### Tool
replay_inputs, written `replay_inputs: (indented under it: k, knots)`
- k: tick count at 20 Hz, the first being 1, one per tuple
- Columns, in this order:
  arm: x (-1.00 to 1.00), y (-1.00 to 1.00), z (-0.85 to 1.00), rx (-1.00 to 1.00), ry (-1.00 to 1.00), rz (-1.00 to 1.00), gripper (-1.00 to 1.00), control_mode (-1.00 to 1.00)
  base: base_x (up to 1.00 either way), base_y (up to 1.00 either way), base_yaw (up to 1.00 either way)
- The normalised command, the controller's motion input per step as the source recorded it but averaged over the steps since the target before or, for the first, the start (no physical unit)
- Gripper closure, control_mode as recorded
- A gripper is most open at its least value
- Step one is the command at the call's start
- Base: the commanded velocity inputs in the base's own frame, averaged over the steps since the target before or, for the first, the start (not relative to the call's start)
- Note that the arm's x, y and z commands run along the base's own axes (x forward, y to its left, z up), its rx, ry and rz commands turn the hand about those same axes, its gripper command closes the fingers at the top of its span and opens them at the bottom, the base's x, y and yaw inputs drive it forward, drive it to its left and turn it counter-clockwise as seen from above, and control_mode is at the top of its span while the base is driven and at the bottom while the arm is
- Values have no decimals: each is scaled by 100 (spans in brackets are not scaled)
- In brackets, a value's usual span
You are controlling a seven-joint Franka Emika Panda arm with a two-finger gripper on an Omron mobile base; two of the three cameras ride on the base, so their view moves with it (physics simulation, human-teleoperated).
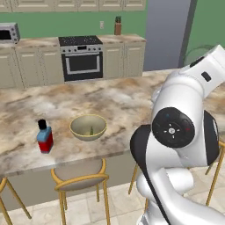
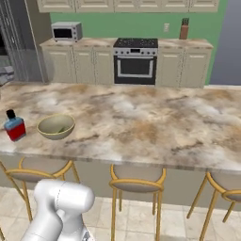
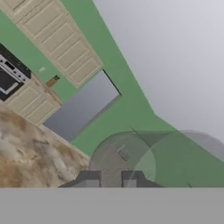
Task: There is a bowl on the dining counter. Grab a lemon wedge from the fridge and place it in the bowl. Then get the liquor bottle and glass cup from the cabinet and place them next to the bowl.
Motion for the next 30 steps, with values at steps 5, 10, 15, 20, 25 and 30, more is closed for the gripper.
replay_inputs:
  k: [5,10,15,20,25,30]
  knots:
    - [0,0,0,0,0,0,100,100,62,24,-28]
    - [61,-1,-23,11,16,-2,100,-100,0,0,0]
    - [76,-20,-42,26,48,10,100,-100,0,0,0]
    - [73,-16,-54,24,48,15,100,-100,0,0,0]
    - [60,-3,-59,7,35,17,100,-100,0,0,0]
    - [58,0,-54,-2,21,15,100,-100,0,0,0]
